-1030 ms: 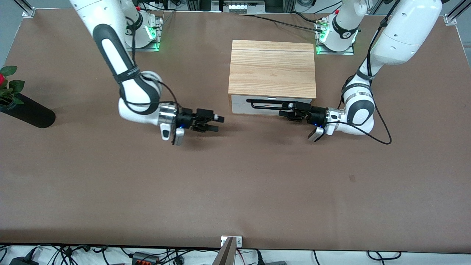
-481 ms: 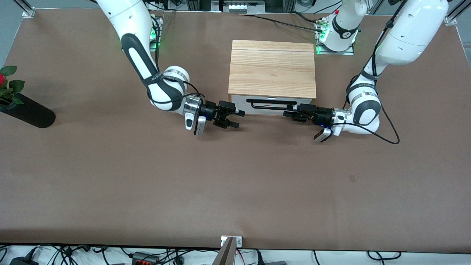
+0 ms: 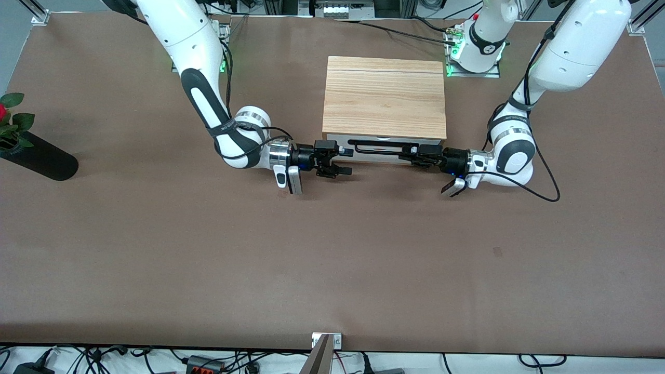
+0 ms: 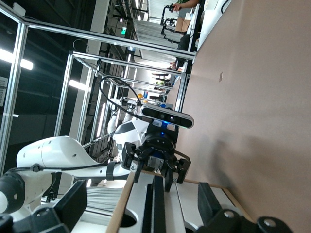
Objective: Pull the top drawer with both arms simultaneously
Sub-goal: 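Close the right gripper and the left gripper on the black handle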
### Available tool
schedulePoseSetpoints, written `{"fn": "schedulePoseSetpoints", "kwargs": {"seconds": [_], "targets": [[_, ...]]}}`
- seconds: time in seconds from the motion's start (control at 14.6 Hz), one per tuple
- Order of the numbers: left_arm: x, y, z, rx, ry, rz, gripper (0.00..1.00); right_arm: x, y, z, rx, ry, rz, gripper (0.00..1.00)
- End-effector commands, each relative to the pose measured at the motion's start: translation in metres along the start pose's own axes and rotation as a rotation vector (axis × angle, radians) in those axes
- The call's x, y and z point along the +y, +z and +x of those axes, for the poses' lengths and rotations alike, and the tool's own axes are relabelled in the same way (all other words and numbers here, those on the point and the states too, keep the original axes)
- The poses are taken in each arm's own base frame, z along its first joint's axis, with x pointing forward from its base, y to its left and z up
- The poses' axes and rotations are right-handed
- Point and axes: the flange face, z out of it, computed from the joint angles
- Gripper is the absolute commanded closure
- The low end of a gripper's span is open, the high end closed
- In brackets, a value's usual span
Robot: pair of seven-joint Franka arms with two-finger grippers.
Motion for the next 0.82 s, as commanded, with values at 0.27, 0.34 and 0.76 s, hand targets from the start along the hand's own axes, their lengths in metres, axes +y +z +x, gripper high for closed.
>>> {"fn": "schedulePoseSetpoints", "kwargs": {"seconds": [0.27,0.34,0.76], "targets": [[0.004,0.003,-0.011,-0.004,0.002,-0.024,0.57,0.013,0.018,-0.021,-0.02,-0.036,0.039,0.07],[0.005,0.002,-0.011,-0.005,0.002,-0.028,0.59,0.01,0.02,-0.018,-0.019,-0.037,0.046,0.14],[0.006,0.003,-0.011,-0.007,-0.012,-0.031,0.78,0.003,0.025,-0.013,-0.08,0.03,0.043,0.43]]}}
